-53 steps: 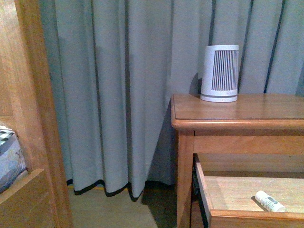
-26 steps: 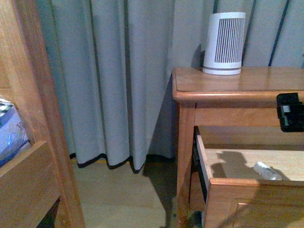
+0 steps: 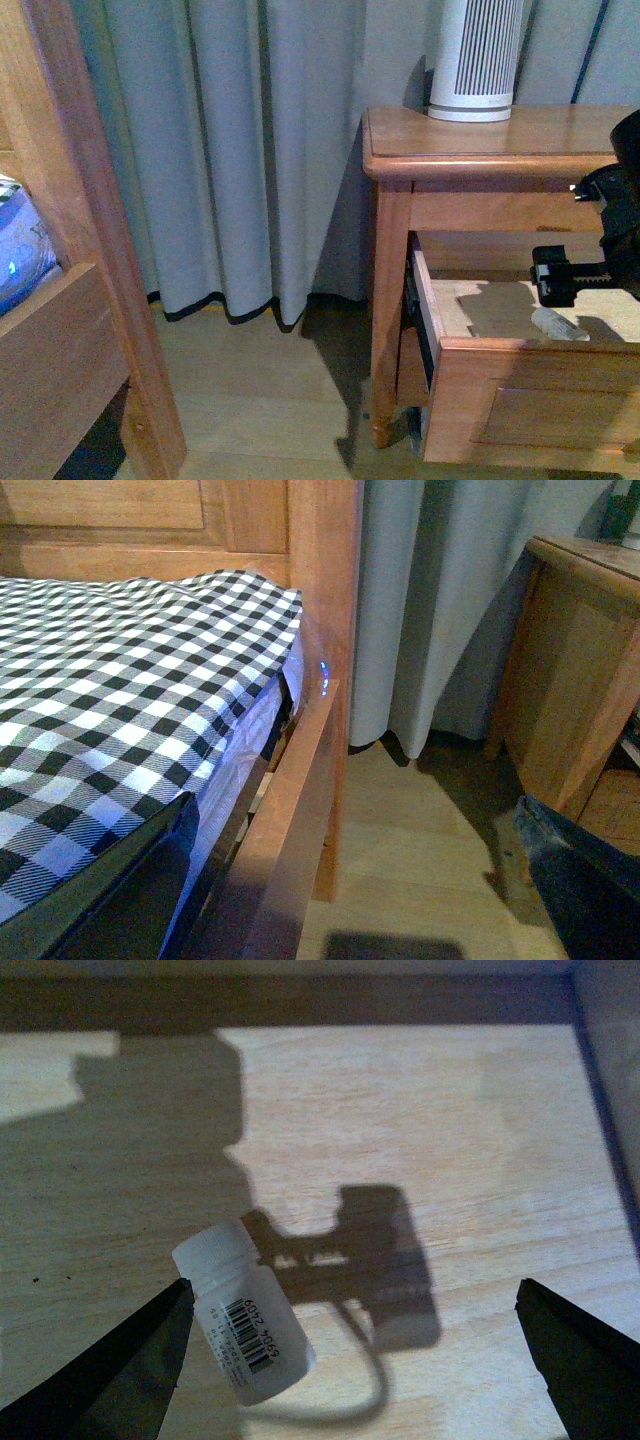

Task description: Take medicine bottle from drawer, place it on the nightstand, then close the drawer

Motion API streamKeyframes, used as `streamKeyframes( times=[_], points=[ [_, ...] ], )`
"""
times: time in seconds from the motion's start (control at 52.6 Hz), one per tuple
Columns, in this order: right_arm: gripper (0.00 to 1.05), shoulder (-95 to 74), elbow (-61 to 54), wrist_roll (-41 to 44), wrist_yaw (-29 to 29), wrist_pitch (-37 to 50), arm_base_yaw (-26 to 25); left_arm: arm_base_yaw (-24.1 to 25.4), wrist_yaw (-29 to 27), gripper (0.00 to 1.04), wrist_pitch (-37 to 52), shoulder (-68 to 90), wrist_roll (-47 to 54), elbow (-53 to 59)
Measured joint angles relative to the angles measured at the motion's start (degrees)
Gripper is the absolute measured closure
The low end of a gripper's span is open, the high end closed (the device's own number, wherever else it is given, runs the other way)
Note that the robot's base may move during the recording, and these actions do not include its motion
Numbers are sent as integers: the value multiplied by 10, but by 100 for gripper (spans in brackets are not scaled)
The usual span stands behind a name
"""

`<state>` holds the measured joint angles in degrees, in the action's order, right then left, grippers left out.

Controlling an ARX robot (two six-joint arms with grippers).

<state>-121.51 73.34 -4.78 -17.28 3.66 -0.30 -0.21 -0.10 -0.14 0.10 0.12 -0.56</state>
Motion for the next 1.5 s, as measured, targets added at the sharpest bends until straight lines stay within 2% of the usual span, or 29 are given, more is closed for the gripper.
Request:
streamKeyframes(
  times=[0.437, 0.76, 0.798, 0.874, 1.197, 1.501],
  points=[
    [7, -107, 76, 1, 6, 19, 3, 0, 0, 7, 0, 0, 0, 0],
    [54, -120, 90, -6, 23, 20, 11, 0, 0, 7, 0, 0, 0, 0],
    [64, -120, 88, -13, 26, 18, 12, 0, 0, 7, 0, 0, 0, 0],
    [75, -118, 85, -20, 29, 16, 12, 0, 0, 7, 0, 0, 0, 0],
    [76, -47, 37, -85, 32, -30, 17, 0, 0, 7, 0, 0, 0, 0],
    [76, 150, 5, -121, 29, -84, 64, 0, 0, 7, 0, 0, 0, 0]
  ],
)
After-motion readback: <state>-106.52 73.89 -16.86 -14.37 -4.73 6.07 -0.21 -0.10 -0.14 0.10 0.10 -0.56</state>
